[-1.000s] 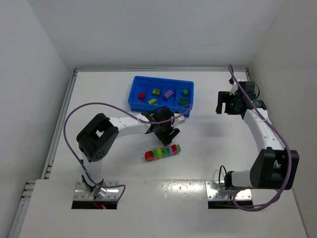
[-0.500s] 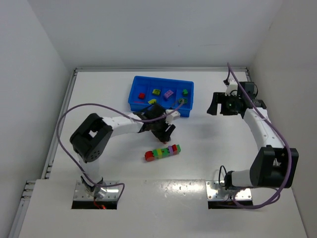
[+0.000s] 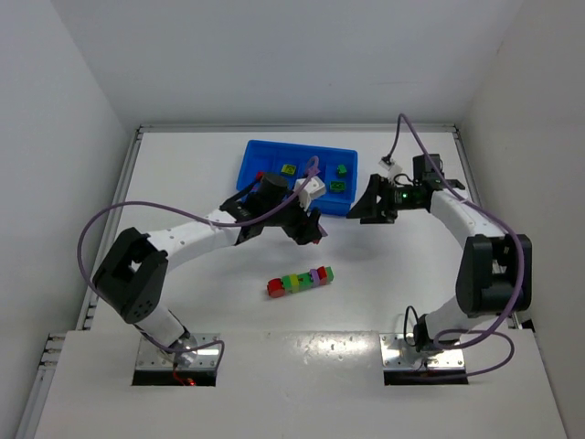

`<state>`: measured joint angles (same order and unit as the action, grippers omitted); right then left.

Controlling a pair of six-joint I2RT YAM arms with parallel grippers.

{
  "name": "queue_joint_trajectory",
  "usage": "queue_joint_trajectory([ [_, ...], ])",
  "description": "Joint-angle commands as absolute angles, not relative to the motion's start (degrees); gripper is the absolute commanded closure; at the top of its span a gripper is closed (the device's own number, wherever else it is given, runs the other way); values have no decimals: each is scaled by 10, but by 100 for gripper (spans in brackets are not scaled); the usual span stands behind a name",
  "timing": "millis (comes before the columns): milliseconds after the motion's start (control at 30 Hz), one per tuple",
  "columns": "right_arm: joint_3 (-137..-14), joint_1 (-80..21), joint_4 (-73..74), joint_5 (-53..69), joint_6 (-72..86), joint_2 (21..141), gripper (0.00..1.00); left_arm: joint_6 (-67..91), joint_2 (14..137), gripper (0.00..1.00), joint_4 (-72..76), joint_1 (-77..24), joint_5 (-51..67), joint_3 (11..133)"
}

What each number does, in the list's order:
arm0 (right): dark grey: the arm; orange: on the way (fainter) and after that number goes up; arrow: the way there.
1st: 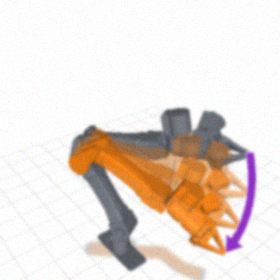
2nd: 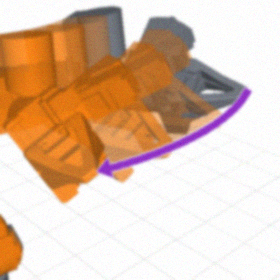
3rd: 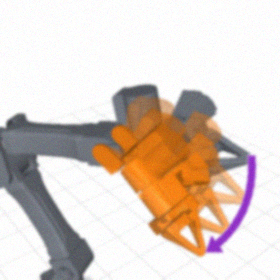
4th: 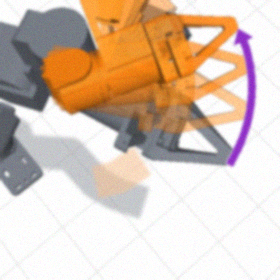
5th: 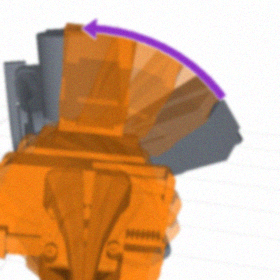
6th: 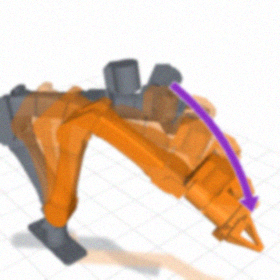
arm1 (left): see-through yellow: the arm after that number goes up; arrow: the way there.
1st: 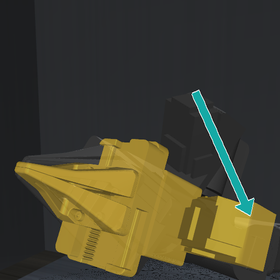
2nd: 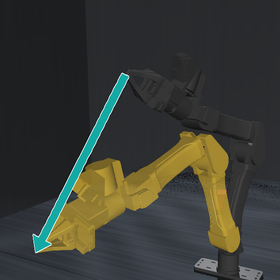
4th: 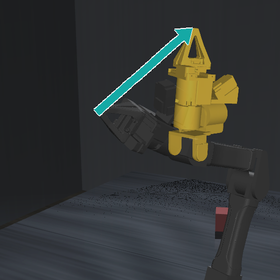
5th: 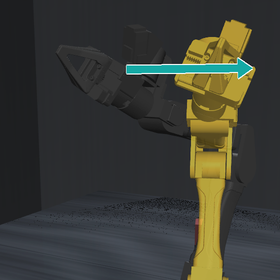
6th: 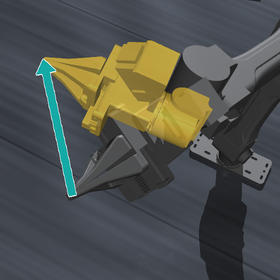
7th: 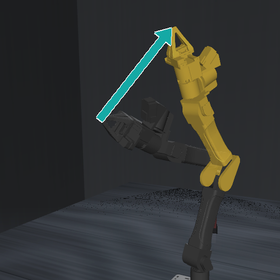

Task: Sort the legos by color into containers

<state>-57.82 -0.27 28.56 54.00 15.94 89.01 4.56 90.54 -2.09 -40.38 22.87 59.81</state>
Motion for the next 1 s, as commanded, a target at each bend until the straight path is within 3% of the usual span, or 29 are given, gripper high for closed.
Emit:
queue_joint_trajectory([
  [0, -609, -30, 254, 584, 189, 905, 20, 47, 885, 83, -4, -423, 227, 628],
  [467, -626, -99, 265, 531, 184, 930, 29, 18, 896, 83, -21, -450, 199, 670],
  [900, -638, -105, 215, 692, 217, 947, 39, 13, 901, 83, -21, -450, 193, 675],
  [967, -633, -105, 214, 698, 222, 947, 45, 13, 901, 83, -21, -450, 193, 675],
])
